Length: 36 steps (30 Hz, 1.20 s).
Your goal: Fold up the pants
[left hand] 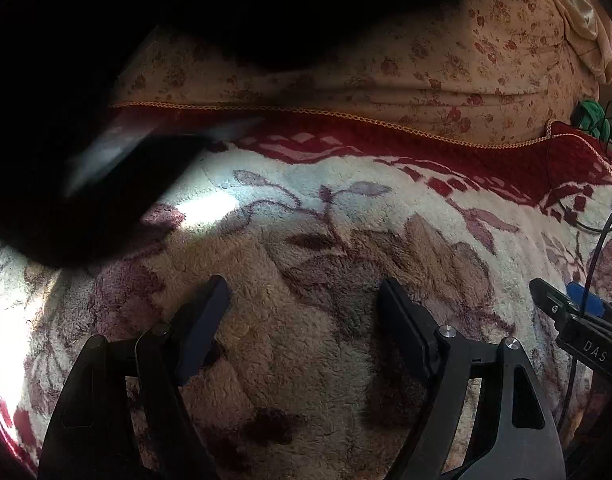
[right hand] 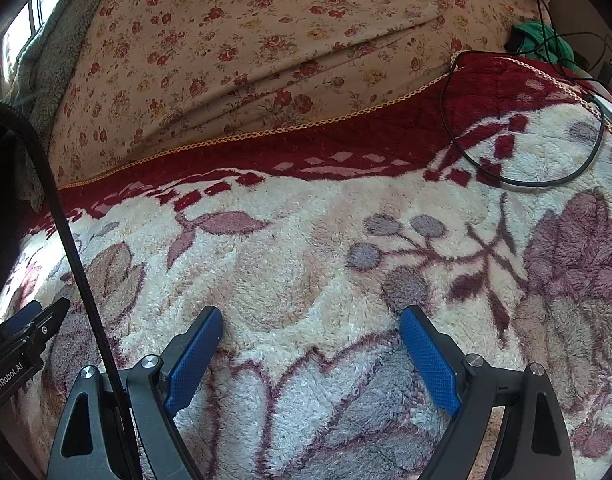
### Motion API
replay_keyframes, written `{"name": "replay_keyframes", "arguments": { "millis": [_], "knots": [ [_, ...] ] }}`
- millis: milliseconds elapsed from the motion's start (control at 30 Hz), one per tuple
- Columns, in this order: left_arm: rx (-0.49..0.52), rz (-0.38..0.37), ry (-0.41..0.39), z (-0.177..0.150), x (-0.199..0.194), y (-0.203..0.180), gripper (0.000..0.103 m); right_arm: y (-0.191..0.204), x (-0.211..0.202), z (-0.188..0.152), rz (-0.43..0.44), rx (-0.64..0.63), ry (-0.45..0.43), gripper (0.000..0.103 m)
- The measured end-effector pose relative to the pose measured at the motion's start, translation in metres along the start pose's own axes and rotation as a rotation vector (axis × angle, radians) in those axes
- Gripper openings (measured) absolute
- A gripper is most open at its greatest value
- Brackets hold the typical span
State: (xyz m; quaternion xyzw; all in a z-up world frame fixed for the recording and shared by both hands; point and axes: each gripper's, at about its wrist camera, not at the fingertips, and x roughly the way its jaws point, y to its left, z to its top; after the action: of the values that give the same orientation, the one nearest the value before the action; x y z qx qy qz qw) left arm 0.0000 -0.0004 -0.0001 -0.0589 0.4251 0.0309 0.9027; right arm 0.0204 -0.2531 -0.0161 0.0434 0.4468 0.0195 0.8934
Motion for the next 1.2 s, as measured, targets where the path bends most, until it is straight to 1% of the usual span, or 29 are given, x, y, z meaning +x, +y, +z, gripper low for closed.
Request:
{"name": "replay_keyframes", "arguments": {
  "millis": [1200],
  "knots": [
    [-0.004,-0.004,0.002,0.0021,0.0011,0.0036,0.079,-0.0032,-0.0008,0.0043,-0.001,-0.001,0.0,0.089]
  ]
}}
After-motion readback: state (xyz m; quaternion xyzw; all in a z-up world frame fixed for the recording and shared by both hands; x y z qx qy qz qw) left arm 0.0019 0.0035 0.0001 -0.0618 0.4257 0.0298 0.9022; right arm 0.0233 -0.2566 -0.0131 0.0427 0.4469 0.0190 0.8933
